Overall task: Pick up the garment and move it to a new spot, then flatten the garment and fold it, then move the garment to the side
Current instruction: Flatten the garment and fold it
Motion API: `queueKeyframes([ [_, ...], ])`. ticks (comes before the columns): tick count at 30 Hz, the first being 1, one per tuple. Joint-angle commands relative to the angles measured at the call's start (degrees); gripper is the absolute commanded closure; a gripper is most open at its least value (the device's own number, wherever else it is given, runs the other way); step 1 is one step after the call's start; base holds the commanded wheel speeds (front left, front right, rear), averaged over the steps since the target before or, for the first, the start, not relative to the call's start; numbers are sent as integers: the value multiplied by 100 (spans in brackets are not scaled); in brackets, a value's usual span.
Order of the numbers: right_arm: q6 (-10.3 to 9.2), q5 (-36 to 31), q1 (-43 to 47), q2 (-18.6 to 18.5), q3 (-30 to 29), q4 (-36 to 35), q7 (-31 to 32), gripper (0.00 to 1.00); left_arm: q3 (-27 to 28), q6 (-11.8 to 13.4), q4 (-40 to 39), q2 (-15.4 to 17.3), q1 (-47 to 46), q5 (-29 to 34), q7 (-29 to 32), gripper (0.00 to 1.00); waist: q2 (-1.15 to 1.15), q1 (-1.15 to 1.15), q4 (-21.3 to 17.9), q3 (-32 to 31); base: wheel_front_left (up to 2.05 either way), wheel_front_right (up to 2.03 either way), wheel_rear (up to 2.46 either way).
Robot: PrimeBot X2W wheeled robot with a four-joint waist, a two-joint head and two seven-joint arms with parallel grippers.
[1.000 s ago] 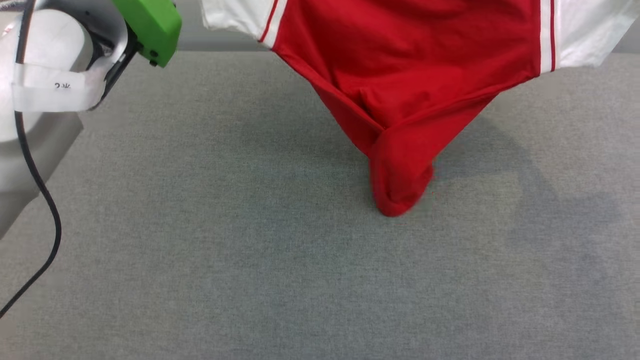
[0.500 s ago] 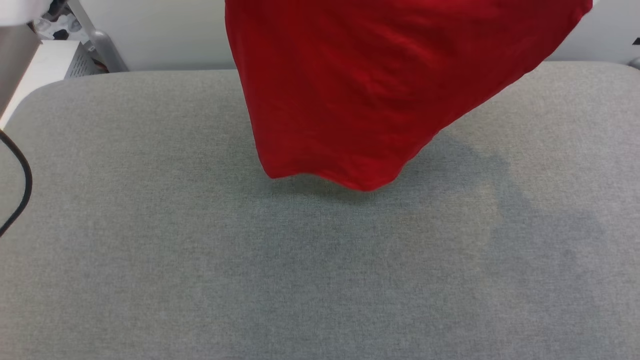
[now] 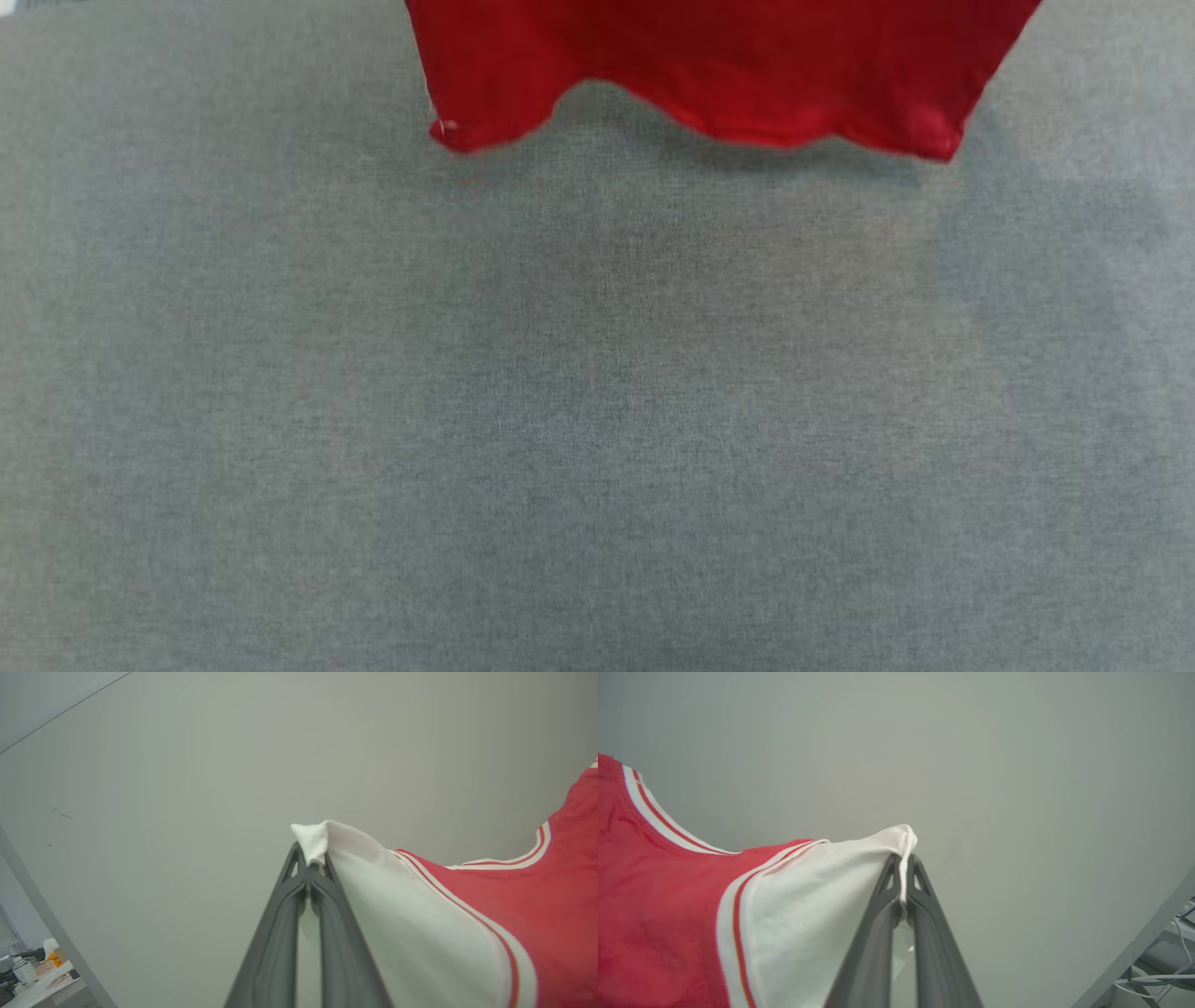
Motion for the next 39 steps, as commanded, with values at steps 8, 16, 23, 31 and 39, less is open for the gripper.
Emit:
queueKeyframes([
  [8,-4,-389,-1299,526,57,1021,-546,100,198,-55,714,-265,-904,124,-382,100,0,-1,-29,1238,0,0,0],
  [16,-4,-347,-1479,932,490,1555,-974,100,261,-214,1259,-296,-939,130,-597,100,0,-1,-38,1463,0,0,0],
  [23,-4,37,-922,992,1002,1677,-1386,100,441,-194,1198,-237,-118,48,-671,100,0,-1,-49,1303,0,0,0],
  [31,-4,697,286,835,1498,1364,-1772,100,759,77,272,-15,1725,148,-675,100,0,-1,-18,633,0,0,0],
  [39,-4,1306,2007,464,1838,764,-1971,100,1095,413,-654,281,4087,6,-676,100,0,-1,12,-154,0,0,0],
])
